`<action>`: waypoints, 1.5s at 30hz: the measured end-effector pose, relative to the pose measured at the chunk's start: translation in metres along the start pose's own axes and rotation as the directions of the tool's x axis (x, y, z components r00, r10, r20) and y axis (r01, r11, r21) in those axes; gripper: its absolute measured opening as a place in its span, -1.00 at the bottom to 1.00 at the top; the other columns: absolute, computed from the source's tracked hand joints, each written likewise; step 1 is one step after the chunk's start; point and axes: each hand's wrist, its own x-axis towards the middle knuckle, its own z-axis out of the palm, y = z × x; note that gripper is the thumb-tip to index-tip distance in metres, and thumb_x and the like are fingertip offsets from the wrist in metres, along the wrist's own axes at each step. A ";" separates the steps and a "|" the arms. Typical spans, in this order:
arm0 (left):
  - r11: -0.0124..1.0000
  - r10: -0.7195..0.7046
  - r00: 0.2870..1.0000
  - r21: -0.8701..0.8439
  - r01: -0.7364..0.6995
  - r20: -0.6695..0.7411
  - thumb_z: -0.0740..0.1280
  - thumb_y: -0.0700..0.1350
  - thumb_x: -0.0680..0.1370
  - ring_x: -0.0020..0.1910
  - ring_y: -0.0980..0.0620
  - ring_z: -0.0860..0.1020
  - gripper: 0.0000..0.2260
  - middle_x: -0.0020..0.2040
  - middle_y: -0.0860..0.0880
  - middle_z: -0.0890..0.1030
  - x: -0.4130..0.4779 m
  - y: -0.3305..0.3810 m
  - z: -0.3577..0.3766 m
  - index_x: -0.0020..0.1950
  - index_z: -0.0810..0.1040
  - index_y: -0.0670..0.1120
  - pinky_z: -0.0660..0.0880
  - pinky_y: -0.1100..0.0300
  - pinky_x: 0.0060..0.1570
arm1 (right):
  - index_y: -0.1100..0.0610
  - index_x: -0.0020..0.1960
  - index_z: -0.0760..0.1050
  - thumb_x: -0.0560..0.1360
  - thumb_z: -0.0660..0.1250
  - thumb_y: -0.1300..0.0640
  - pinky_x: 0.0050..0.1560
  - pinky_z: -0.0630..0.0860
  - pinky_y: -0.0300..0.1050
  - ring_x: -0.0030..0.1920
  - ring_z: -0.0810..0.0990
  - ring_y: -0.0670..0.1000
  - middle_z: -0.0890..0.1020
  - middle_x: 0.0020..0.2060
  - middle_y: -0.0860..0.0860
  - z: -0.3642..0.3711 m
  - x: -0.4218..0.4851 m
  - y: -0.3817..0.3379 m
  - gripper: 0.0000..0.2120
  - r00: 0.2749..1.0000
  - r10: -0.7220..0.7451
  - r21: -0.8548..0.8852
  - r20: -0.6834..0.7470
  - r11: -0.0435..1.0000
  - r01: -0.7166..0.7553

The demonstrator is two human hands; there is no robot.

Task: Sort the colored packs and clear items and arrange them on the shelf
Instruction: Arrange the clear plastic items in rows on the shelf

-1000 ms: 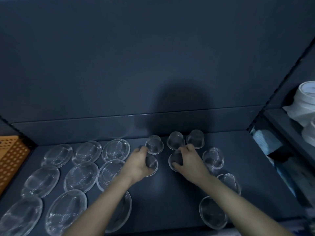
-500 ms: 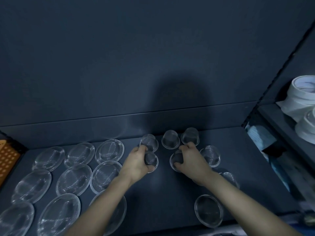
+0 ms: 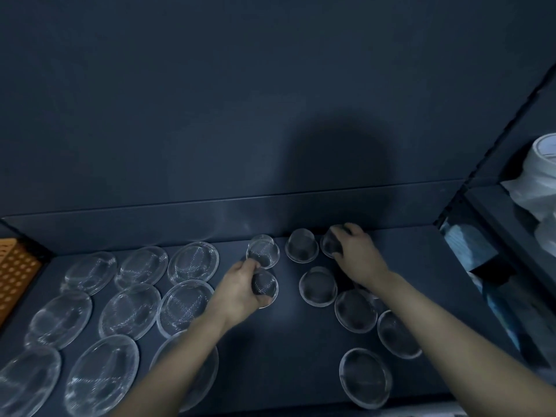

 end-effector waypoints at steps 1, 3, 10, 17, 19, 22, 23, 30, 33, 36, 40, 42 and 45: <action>1.000 -0.004 1.000 -0.003 0.004 -0.005 0.54 -0.03 0.28 -0.06 0.09 0.42 -0.51 -0.02 0.08 0.40 -0.001 0.000 0.000 0.13 0.43 -0.01 0.32 0.30 -0.05 | 0.13 0.37 0.33 0.49 0.30 0.22 0.22 0.43 0.04 0.21 0.40 0.27 0.32 0.31 0.19 0.002 0.001 0.001 -0.53 1.000 0.007 0.017 -0.011 1.000 -0.006; 1.000 -0.003 1.000 -0.004 0.003 -0.016 0.55 -0.05 0.29 -0.05 0.10 0.41 -0.49 0.00 0.08 0.40 -0.002 0.001 0.001 0.16 0.44 -0.03 0.31 0.31 -0.04 | 0.10 0.33 0.36 0.47 0.32 0.21 0.14 0.48 0.06 0.16 0.42 0.25 0.35 0.23 0.18 0.004 0.001 0.002 -0.57 0.999 0.028 0.043 -0.045 0.999 -0.026; 0.999 0.003 1.000 0.054 -0.002 -0.019 0.53 -0.03 0.33 0.20 -0.01 0.40 -0.37 0.21 -0.05 0.43 -0.006 0.005 0.002 0.33 0.39 -0.08 0.33 0.24 0.21 | 0.11 0.36 0.35 0.49 0.33 0.18 0.21 0.43 0.03 0.19 0.40 0.23 0.35 0.24 0.19 -0.001 -0.005 0.004 -0.55 0.998 0.052 0.077 -0.045 0.996 -0.048; 0.931 0.332 0.942 0.175 -0.319 -0.045 0.36 0.04 0.49 0.29 0.02 0.36 -0.51 0.29 0.03 0.44 -0.006 0.041 0.008 0.38 0.37 -0.04 0.33 0.20 0.23 | 0.21 0.25 0.49 0.46 0.37 0.16 0.21 0.41 -0.03 0.18 0.46 0.23 0.47 0.18 0.22 -0.017 -0.042 0.023 -0.63 0.994 0.099 0.132 -0.047 0.987 -0.092; 0.908 0.386 0.923 0.169 -0.382 0.013 0.35 0.03 0.50 0.33 0.05 0.33 -0.49 0.34 0.06 0.41 -0.001 0.056 0.016 0.41 0.34 -0.01 0.26 0.28 0.23 | 0.19 0.23 0.50 0.46 0.35 0.15 0.23 0.41 -0.03 0.20 0.45 0.21 0.47 0.20 0.19 -0.019 -0.054 0.028 -0.65 0.991 0.131 0.120 0.004 0.984 -0.130; 0.880 0.409 0.899 0.195 -0.434 0.153 0.36 -0.01 0.48 0.38 0.00 0.28 -0.43 0.41 0.01 0.35 0.009 0.072 0.030 0.46 0.28 -0.03 0.17 0.27 0.35 | 0.10 0.29 0.45 0.44 0.35 0.15 0.25 0.41 -0.05 0.24 0.44 0.18 0.46 0.23 0.14 -0.020 -0.067 0.033 -0.59 0.983 0.174 0.123 0.050 0.976 -0.179; 0.872 0.406 0.894 0.215 -0.441 0.189 0.36 -0.03 0.48 0.38 -0.01 0.28 -0.43 0.41 0.00 0.35 0.013 0.074 0.033 0.46 0.28 -0.04 0.19 0.22 0.37 | 0.08 0.32 0.43 0.44 0.35 0.17 0.26 0.41 -0.07 0.25 0.44 0.16 0.45 0.25 0.13 -0.020 -0.070 0.033 -0.56 0.982 0.182 0.129 0.058 0.974 -0.188; 0.876 0.386 0.902 0.228 -0.424 0.195 0.36 -0.09 0.46 0.26 -0.04 0.40 -0.55 0.26 -0.02 0.46 0.017 0.063 0.030 0.35 0.40 -0.02 0.33 0.16 0.25 | 0.04 0.28 0.43 0.41 0.37 0.18 0.18 0.44 -0.12 0.19 0.48 0.14 0.44 0.19 0.11 -0.019 -0.070 0.033 -0.56 0.980 0.192 0.163 0.055 0.966 -0.198; 0.872 0.392 0.906 0.249 -0.421 0.161 0.36 -0.05 0.46 0.26 -0.04 0.37 -0.55 0.26 -0.01 0.44 0.015 0.062 0.028 0.34 0.40 -0.03 0.32 0.15 0.27 | 0.05 0.30 0.41 0.41 0.38 0.14 0.17 0.45 -0.10 0.17 0.49 0.14 0.43 0.19 0.11 -0.017 -0.068 0.033 -0.53 0.979 0.198 0.166 0.047 0.965 -0.203; 0.829 0.474 0.865 0.248 -0.501 0.165 0.34 -0.02 0.48 0.30 -0.03 0.34 -0.54 0.31 -0.01 0.41 0.013 0.075 0.034 0.35 0.39 -0.08 0.28 0.17 0.31 | 0.08 0.33 0.39 0.42 0.39 0.12 0.18 0.45 -0.05 0.19 0.48 0.15 0.42 0.22 0.12 -0.015 -0.067 0.033 -0.50 0.977 0.212 0.180 0.032 0.960 -0.214; 0.784 0.552 0.788 0.153 -0.602 0.271 0.36 -0.11 0.46 0.22 -0.06 0.44 -0.56 0.23 -0.08 0.49 0.008 0.100 0.048 0.32 0.43 -0.12 0.36 0.12 0.24 | 0.12 0.38 0.36 0.42 0.41 0.13 0.17 0.42 -0.10 0.20 0.48 0.16 0.42 0.25 0.15 -0.015 -0.069 0.036 -0.45 0.968 0.248 0.247 -0.033 0.941 -0.233; 0.798 0.535 0.778 0.106 -0.594 0.331 0.36 -0.16 0.44 0.21 -0.04 0.45 -0.54 0.20 -0.08 0.50 0.008 0.107 0.052 0.34 0.42 -0.07 0.38 0.11 0.23 | 0.13 0.36 0.37 0.41 0.41 0.13 0.11 0.39 -0.16 0.17 0.49 0.15 0.44 0.23 0.14 -0.016 -0.072 0.038 -0.45 0.956 0.278 0.302 -0.095 0.923 -0.238; 0.797 0.510 0.740 0.083 -0.598 0.437 0.33 -0.23 0.40 0.27 -0.02 0.42 -0.46 0.26 -0.06 0.47 0.010 0.115 0.057 0.38 0.37 -0.02 0.38 0.11 0.25 | 0.14 0.33 0.41 0.40 0.43 0.14 0.06 0.33 -0.23 0.16 0.49 0.13 0.46 0.20 0.14 -0.017 -0.075 0.044 -0.48 0.937 0.314 0.359 -0.155 0.901 -0.242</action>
